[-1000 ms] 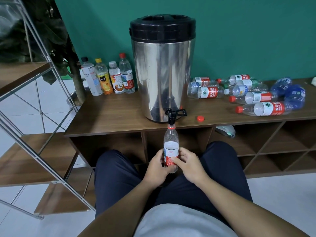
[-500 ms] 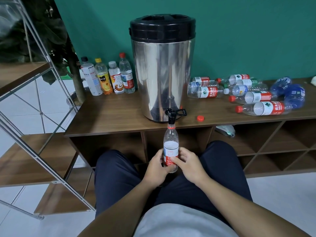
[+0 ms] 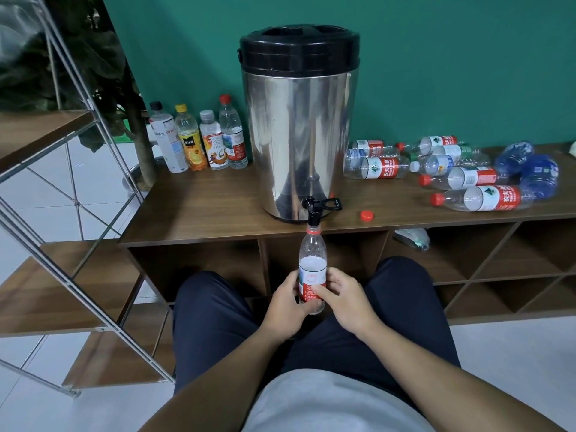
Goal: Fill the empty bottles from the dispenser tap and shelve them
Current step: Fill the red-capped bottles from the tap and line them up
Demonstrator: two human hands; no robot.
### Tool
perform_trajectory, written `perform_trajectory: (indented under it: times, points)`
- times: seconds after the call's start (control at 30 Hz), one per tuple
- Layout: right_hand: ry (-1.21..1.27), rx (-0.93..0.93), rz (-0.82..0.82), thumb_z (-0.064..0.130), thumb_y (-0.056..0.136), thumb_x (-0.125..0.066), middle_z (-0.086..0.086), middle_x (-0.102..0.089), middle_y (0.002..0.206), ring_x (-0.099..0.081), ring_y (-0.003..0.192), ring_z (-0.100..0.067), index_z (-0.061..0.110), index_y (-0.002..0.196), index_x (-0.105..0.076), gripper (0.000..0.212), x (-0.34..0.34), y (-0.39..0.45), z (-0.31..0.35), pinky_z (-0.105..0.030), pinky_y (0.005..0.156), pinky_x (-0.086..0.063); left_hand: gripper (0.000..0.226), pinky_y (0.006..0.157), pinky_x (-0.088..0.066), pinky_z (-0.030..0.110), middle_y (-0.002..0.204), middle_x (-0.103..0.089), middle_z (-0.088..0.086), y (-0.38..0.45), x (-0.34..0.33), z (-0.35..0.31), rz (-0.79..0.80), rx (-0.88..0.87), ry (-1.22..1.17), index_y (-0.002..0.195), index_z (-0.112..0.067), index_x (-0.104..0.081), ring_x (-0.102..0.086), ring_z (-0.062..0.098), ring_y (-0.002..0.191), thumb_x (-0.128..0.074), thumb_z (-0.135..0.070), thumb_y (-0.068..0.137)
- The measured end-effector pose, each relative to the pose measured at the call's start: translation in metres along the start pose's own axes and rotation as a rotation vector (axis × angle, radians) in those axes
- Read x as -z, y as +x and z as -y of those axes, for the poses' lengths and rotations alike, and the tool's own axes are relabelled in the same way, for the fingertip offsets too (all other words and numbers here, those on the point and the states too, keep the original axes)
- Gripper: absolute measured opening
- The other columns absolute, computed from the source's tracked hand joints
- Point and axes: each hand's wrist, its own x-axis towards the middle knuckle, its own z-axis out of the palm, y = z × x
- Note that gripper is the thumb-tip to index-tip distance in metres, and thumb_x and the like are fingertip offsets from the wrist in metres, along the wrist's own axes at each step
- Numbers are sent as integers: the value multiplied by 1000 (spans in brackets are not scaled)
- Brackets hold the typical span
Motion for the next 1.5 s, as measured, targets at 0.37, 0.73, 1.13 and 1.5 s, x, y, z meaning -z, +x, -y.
perform_trajectory:
  times: [0.37, 0.73, 1.13, 1.5]
  points:
    - [-2, 1, 5, 21, 100, -82, 15, -79, 128, -75, 120, -7, 25, 142, -71, 44, 0, -1, 1, -36, 105, -61, 70, 114, -59, 40, 134, -77, -14, 0, 0, 1, 5, -3, 0, 149, -29, -62, -72, 6, 127, -92, -7, 90]
    - [-9, 15, 0, 17, 100, -82, 14, -80, 125, -76, 118, -7, 22, 140, -72, 41, 1, -3, 4, -31, 103, -61, 68, 112, -61, 45, 134, -78, -11, 0, 0, 1, 4, -2, 1, 147, -28, -63, -74, 11, 127, -92, -8, 90]
    - [-9, 15, 4, 17, 100, -81, 12, -80, 126, -76, 118, -7, 21, 140, -72, 41, 1, -2, 3, -30, 102, -61, 69, 114, -60, 42, 136, -77, -12, 0, 1, 1, 6, -12, 8, 150, -27, -62, -72, 9, 129, -92, -10, 90]
    - [-7, 14, 5, 16, 101, -80, 13, -80, 126, -76, 118, -7, 22, 140, -71, 41, 0, -2, 3, -32, 103, -61, 67, 112, -60, 41, 133, -78, -11, 0, 0, 1, 0, -17, 1, 147, -26, -63, -74, 9, 126, -91, -6, 90]
